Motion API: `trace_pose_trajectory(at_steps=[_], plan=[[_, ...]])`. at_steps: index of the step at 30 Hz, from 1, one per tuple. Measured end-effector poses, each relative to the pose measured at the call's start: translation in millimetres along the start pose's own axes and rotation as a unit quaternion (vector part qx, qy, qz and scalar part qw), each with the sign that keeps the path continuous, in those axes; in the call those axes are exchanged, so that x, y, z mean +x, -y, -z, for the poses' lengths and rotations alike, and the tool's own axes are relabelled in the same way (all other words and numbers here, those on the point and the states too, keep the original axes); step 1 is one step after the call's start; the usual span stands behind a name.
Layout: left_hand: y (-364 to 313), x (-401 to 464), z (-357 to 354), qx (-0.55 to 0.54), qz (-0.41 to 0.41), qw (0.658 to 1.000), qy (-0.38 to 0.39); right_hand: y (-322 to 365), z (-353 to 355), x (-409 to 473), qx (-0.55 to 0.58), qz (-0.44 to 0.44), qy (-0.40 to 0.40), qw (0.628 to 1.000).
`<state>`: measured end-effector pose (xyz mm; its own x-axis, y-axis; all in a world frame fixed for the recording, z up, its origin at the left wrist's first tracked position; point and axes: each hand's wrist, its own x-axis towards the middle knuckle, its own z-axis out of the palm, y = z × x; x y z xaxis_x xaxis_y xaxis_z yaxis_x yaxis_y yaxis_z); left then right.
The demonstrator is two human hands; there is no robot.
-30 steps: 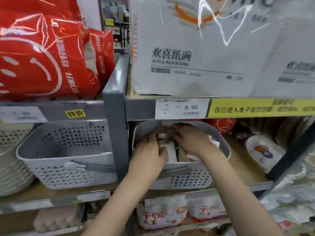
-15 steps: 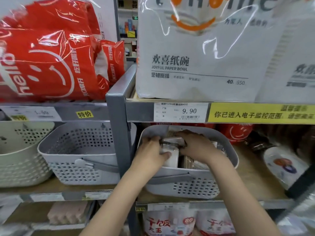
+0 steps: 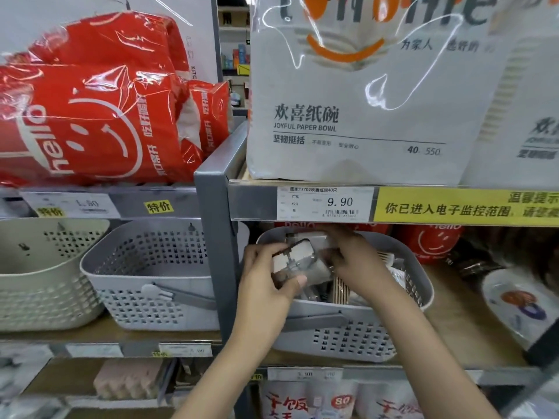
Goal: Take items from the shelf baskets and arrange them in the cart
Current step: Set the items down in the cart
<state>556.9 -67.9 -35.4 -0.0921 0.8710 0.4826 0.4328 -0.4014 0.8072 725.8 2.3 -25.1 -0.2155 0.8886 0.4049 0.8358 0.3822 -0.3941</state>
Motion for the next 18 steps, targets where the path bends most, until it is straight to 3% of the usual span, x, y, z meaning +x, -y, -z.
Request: trace_pose_trajectory(at_steps=[3,9,14,18], plan=[[-9.1,-18.7,8.3,-0.028,-0.041,0.999,-0.021,4.2,3.6,0.2,0.018,0.013,-0.032,0.999],[-26.1,-51.9,46.0,-0.063,-0.043,0.997,-0.028,20.2,24.4,-37.8,0.110,0.088,-0.102,0.985],[-17.7,-75.4,77.9,-0.118,0.039,0.990,-0.067,37.9,29.0,-99.1,0.166,0.074,-0.093,0.979],[0.5,-91.4,104.2,-0.144,0.109,0.980,-0.080,69.1,19.6,-138.6,0.244,-0.001,-0.112,0.963]])
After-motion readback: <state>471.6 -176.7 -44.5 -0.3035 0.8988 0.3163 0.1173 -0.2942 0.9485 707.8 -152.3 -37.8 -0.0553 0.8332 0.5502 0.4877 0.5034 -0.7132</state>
